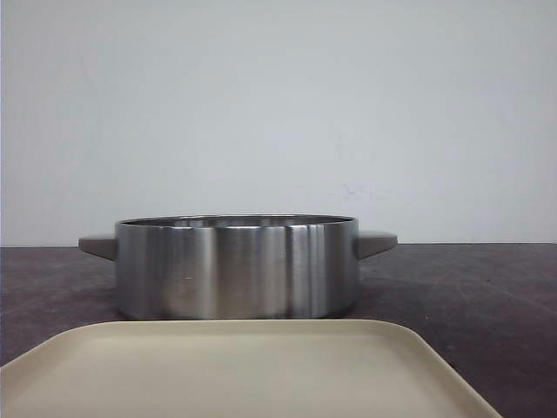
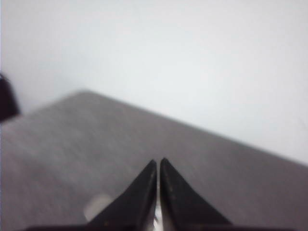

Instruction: Steam buns

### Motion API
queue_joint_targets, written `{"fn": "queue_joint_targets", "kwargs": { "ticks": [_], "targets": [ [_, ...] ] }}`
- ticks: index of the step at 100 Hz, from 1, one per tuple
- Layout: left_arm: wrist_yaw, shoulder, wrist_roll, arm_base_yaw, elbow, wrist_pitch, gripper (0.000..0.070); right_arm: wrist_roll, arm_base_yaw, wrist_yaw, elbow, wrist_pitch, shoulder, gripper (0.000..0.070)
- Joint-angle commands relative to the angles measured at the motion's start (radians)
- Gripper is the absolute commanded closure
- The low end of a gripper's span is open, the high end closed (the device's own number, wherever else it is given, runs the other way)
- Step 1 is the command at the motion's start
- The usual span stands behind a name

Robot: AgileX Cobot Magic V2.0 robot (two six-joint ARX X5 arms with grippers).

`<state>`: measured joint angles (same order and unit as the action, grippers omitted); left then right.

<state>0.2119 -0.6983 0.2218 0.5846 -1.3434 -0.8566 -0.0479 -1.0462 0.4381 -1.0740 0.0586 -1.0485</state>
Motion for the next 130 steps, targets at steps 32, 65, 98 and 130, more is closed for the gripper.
{"fn": "queue_joint_targets", "kwargs": {
  "ticks": [32,65,98,130],
  "targets": [
    [0.031,0.093,-0.075,0.005,0.076,-0.079,0.0683,0.060,-0.011,-0.018,-0.018,-0.088,-0.008,0.0693],
    [0.031,0.093,-0.075,0.005,0.076,-0.079,0.0683,0.060,-0.011,-0.019,-0.018,-0.088,-0.008,0.0693],
    [0.031,0.093,-0.075,0.005,0.076,-0.079,0.0683,0.059,-0.011,-0.020,-0.018,-0.087,-0.006,0.0693],
    [0.031,0.098,-0.075,0.005,0.076,-0.078,0.0683,0.043,0.392,-0.216,0.192,0.101,0.217,0.0693]
  ]
}}
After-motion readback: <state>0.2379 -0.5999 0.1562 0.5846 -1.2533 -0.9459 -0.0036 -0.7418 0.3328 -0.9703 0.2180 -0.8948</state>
